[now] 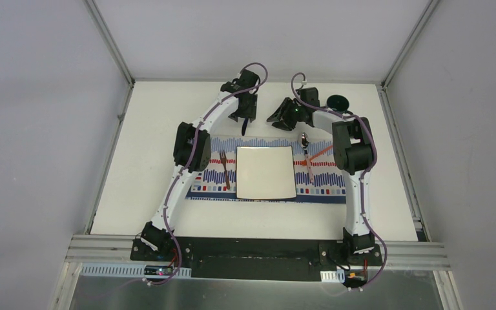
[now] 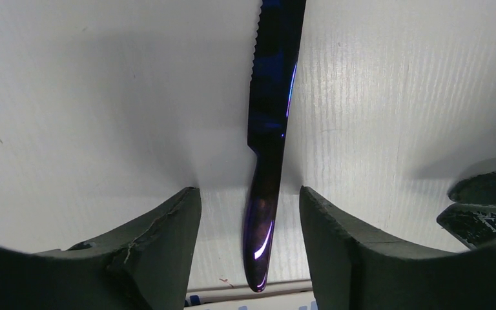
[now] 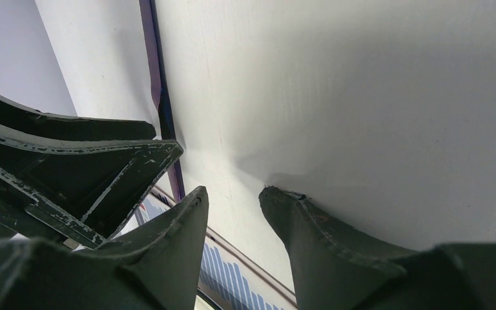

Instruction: Set the dinner table for one person

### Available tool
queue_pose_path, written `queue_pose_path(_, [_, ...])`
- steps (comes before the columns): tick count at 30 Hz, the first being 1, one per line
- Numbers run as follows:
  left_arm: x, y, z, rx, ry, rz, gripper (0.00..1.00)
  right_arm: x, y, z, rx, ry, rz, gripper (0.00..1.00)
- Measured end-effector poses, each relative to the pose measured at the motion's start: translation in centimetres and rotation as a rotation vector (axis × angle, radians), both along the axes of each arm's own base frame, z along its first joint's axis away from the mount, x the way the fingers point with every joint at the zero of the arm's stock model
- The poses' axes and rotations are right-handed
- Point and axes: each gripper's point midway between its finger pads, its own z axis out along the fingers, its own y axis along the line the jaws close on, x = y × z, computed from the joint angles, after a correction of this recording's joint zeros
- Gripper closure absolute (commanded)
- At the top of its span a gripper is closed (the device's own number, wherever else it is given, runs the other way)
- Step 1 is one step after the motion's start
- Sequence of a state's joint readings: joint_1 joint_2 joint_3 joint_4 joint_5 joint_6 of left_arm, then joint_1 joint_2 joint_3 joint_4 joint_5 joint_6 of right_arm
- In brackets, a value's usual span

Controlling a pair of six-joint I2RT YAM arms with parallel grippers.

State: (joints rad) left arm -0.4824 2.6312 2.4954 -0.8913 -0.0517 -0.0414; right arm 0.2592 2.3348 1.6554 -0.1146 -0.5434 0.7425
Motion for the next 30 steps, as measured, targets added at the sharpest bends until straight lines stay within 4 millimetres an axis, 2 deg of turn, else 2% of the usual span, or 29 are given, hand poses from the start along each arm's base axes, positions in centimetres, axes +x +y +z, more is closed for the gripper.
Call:
queue_pose_path(21, [0.04, 0.38, -0.20, -0.003, 0.008, 0.016, 0.69, 0.03, 0.02, 0.08, 0.006, 0.003, -0.003, 0.50])
queue_pose_path(27, [0.03, 0.33, -0.20, -0.008, 0.009, 0.022, 0.72, 0.03, 0.04, 0.09, 0.007, 0.005, -0.004, 0.50])
queue_pose_path(29, [0.04, 0.32, -0.20, -0.009, 0.009, 0.023, 0.80, 0.03, 0.04, 0.10, 0.008, 0.005, -0.005, 0.50])
queue_pose_path(30, [0.03, 0.30, -0.20, -0.011, 0.010, 0.025, 0.90, 0.04, 0.04, 0.10, 0.008, 0.005, -0.006, 0.50])
